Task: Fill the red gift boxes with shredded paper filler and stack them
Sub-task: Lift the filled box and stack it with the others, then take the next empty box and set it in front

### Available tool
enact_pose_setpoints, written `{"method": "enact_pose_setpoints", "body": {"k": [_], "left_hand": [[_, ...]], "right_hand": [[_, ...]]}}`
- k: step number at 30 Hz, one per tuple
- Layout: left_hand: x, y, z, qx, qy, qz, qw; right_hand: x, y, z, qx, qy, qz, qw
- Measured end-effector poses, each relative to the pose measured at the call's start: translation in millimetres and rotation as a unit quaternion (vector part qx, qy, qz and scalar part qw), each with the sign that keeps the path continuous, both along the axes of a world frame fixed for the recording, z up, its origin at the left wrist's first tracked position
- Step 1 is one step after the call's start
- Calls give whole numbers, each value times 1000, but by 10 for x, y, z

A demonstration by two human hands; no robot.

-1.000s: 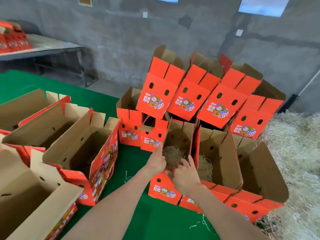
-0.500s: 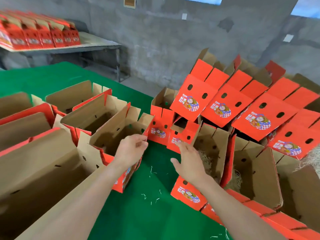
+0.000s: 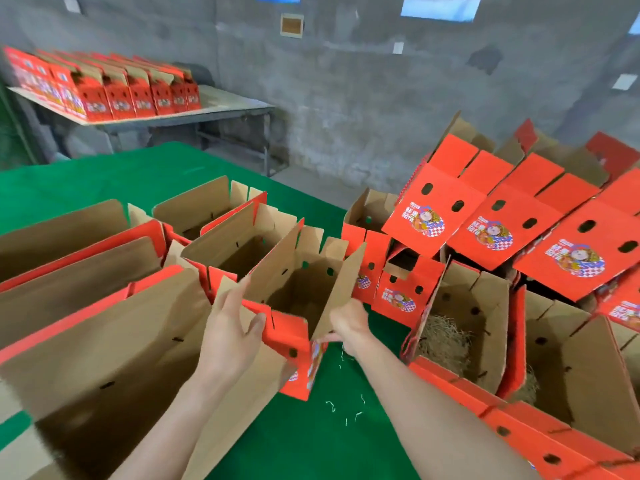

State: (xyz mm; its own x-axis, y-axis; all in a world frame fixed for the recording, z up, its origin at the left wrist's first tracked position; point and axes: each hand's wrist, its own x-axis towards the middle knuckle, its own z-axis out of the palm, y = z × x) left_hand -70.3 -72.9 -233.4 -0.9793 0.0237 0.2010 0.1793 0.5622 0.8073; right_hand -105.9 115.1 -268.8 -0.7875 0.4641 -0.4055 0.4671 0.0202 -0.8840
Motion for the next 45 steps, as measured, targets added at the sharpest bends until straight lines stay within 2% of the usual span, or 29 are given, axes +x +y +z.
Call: {"method": "enact_pose_setpoints", "body": {"k": [3,7,10,12,13,14,16,18,19,24,26,28,30,32,33,36,40,45], "left_hand": [[-47,-11,128,5,55,-28,998],[-87,124,296,5,89,-51,995],[-117,250,360,17,32,-90,995],[-98,370,424,82,-18,-129,988],[-74,446,461,104,-12,-157,982],[-38,527,501,105,18,-185,977],[73,709,602,51,120,-222,966],[213,924,683,-27,202,-268,942],[304,1033,712,-56,216,-301,927],[877,1615,548,-155,189,-459,854],[1099,1828,392,-190,168,-508,823],[1302,2035,226,-209,149,-547,797],[1473,2230,62,-218,147,-571,778],[1627,2405,-93,-232,139,-569,776],[1690,2489,-166,-243,137,-563,778],[1826,2718,-324,-312,164,-531,771],[1880,2932,-369,-387,163,-487,766],[2127,3151,-315,-374,161,-494,768]], "right_hand": [[314,266,189,-68,53,-5,996],[1038,745,433,-86,85,18,993],[1585,1104,574,-128,109,35,985],[1883,1352,608,-158,104,43,981],[2015,1477,613,-164,93,44,981],[2144,1599,607,-166,79,46,982],[2394,1816,582,-166,46,60,983],[2632,2021,540,-143,0,89,986],[2751,2103,517,-129,-29,111,985],[3301,2460,395,-51,-182,219,957],[3496,2597,346,22,-210,197,957],[3648,2676,272,131,-193,151,961],[3753,2662,190,258,-171,158,938],[3815,2543,30,384,-129,143,903],[3845,2475,-64,405,-95,111,903],[3886,2375,-248,364,-19,31,931],[3966,2592,-131,342,-16,71,937],[4304,2916,12,320,-29,87,943]]}}
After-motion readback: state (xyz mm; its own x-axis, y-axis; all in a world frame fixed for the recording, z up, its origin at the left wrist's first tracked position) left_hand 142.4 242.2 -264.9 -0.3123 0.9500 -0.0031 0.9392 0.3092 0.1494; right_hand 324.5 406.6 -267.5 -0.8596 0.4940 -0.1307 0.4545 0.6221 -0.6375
